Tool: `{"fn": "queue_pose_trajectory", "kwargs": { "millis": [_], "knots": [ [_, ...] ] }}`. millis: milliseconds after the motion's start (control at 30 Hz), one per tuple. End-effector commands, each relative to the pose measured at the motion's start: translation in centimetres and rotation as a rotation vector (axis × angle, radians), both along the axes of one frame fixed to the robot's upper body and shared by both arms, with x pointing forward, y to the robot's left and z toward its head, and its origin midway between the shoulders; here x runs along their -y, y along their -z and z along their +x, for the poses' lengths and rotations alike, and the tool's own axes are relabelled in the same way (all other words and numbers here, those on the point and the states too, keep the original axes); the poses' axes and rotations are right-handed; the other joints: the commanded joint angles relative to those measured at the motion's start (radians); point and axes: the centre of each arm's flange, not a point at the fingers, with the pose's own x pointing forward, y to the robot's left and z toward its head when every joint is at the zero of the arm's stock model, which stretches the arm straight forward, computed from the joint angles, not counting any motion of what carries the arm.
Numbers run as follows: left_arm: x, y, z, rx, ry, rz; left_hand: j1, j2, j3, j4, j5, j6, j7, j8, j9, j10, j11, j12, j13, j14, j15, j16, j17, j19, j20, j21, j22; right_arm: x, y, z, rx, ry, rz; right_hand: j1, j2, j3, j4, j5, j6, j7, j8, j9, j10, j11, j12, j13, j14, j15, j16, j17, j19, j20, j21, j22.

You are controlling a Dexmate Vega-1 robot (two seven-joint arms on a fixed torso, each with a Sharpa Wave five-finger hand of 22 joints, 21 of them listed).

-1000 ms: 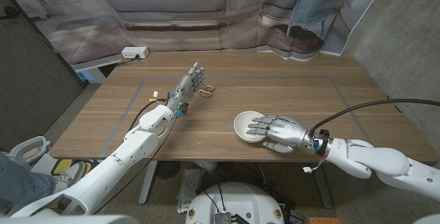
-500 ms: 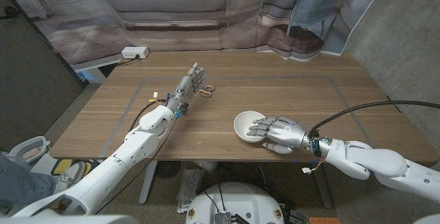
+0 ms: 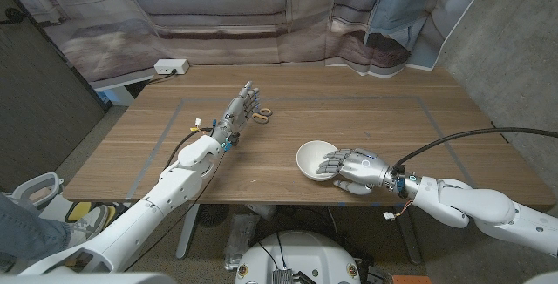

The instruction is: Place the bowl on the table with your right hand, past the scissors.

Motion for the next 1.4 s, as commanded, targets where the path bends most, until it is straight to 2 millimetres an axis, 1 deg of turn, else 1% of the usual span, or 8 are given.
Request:
{"fn": "queue_pose_trajectory", "kwargs": {
  "millis": [33,267,500,833,1100,1200,1300,1400],
  "knots": [
    [0.22,-0.24,0.18,0.003,0.004,0.004,0.006,0.006,-0.004,-0.003,0.001,0.010,0.001,0.000,0.004,-0.004,0.001,-0.001,0.005,-0.003,0.001,0.002,0.006,-0.007,-0.008,-0.002,0.002,0.35,-0.19,0.04,0.013,0.002,0.017,-0.001,0.016,0.002,0.007,-0.008,0.032,-0.006,0.009,0.005,0.042,-0.007,0.016,0.001,0.041,-0.161,0.013,0.005,0.022,-0.123,0.011,0.005],
    [0.28,-0.51,0.14,0.005,0.005,0.009,0.006,0.007,-0.006,-0.003,0.001,0.010,0.000,0.000,0.004,-0.003,0.000,-0.001,0.005,-0.003,0.002,0.002,0.006,-0.007,-0.007,-0.002,0.002,0.35,-0.02,0.04,0.019,-0.001,0.025,0.012,0.034,0.001,0.004,-0.018,0.078,-0.014,0.016,0.004,0.099,-0.014,0.031,0.001,0.119,-0.178,0.041,0.019,0.033,-0.127,0.017,0.007],
    [0.37,-0.60,0.21,0.002,0.006,0.013,0.006,0.008,-0.007,-0.003,0.001,0.011,0.001,0.000,0.004,-0.004,0.000,-0.001,0.005,-0.002,0.001,0.002,0.006,-0.007,-0.007,-0.002,0.002,0.31,0.26,0.16,0.015,-0.003,0.028,0.023,0.042,0.000,-0.001,-0.022,0.101,-0.017,0.019,0.003,0.131,-0.017,0.040,0.002,0.142,-0.180,0.051,0.027,0.040,-0.131,0.020,0.008],
    [0.31,-0.34,0.45,-0.006,0.007,0.010,0.007,0.009,-0.009,-0.003,0.001,0.012,0.000,0.000,0.004,-0.004,0.002,-0.002,0.005,-0.002,0.001,0.002,0.006,-0.007,-0.008,-0.002,0.002,0.30,0.49,0.45,0.008,0.000,0.023,0.051,0.053,-0.005,-0.010,-0.033,0.190,-0.024,0.034,0.002,0.203,-0.025,0.056,0.003,0.198,-0.183,0.071,0.043,0.067,-0.143,0.033,0.010],
    [0.23,-0.35,0.58,-0.006,0.006,0.007,0.008,0.010,-0.010,-0.003,0.000,0.013,0.000,0.000,0.004,-0.003,0.002,-0.001,0.005,-0.003,0.001,0.002,0.006,-0.007,-0.009,-0.002,0.002,0.34,0.34,0.63,0.010,-0.001,0.022,0.071,0.062,-0.010,-0.014,-0.039,0.225,-0.025,0.033,0.002,0.246,-0.024,0.064,0.003,0.236,-0.187,0.088,0.055,0.077,-0.149,0.039,0.012],
    [0.27,-0.30,0.71,-0.007,0.009,0.005,0.008,0.010,-0.011,-0.003,0.000,0.012,0.000,0.000,0.004,-0.004,0.002,-0.001,0.005,-0.003,0.002,0.002,0.006,-0.006,-0.008,-0.002,0.002,0.36,0.31,0.63,0.013,-0.001,0.022,0.082,0.067,-0.012,-0.015,-0.042,0.251,-0.025,0.034,0.002,0.270,-0.025,0.068,0.003,0.253,-0.187,0.091,0.059,0.081,-0.159,0.042,0.014],
    [0.37,-0.21,0.85,-0.009,0.011,0.003,0.008,0.010,-0.011,-0.003,0.000,0.012,0.000,-0.001,0.004,-0.004,0.002,-0.001,0.005,-0.003,0.001,0.002,0.006,-0.007,-0.008,-0.002,0.002,0.42,0.28,0.58,0.022,0.000,0.025,0.080,0.068,-0.016,-0.010,-0.044,0.266,-0.025,0.033,0.002,0.280,-0.028,0.067,0.003,0.262,-0.186,0.090,0.059,0.081,-0.161,0.043,0.015],
    [0.46,-0.13,0.96,-0.011,0.013,0.004,0.008,0.010,-0.012,-0.003,0.000,0.013,0.001,0.000,0.004,-0.004,0.001,-0.001,0.005,-0.003,0.001,0.002,0.006,-0.007,-0.008,-0.002,0.002,0.53,0.20,0.51,0.028,-0.004,0.033,0.064,0.068,-0.027,0.003,-0.046,0.290,-0.027,0.028,0.002,0.305,-0.028,0.068,0.003,0.277,-0.185,0.083,0.056,0.083,-0.161,0.046,0.016]
  ]
}}
